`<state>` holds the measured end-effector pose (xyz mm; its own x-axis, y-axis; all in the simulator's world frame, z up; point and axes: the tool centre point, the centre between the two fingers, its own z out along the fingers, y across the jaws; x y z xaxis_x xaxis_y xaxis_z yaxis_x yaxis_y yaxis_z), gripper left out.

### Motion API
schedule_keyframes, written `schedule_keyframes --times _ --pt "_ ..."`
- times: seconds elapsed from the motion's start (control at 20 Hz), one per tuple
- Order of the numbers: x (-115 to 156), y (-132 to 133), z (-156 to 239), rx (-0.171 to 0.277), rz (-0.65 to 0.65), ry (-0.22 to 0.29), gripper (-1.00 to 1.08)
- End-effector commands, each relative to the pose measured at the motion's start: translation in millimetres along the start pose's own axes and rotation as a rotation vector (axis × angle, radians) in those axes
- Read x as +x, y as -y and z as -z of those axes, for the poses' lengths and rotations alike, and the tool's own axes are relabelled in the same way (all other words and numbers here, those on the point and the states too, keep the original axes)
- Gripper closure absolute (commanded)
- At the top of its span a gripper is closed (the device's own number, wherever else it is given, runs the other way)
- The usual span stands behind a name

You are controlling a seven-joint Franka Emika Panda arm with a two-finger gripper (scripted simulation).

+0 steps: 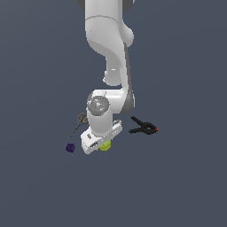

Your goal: Pick up a designated object from a clutter of objects.

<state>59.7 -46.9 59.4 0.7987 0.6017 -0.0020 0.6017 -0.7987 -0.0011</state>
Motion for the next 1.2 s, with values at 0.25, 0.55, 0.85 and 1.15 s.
schedule_keyframes --times 0.25,0.55,0.85,1.15 --pt "24 20 53 -0.002 0.002 -0.002 1.08" --pt "52 43 114 -0.002 0.002 -0.002 1.08" --pt "81 68 178 -0.002 0.002 -0.002 1.08" --pt "110 90 239 -0.002 0.002 -0.002 1.08"
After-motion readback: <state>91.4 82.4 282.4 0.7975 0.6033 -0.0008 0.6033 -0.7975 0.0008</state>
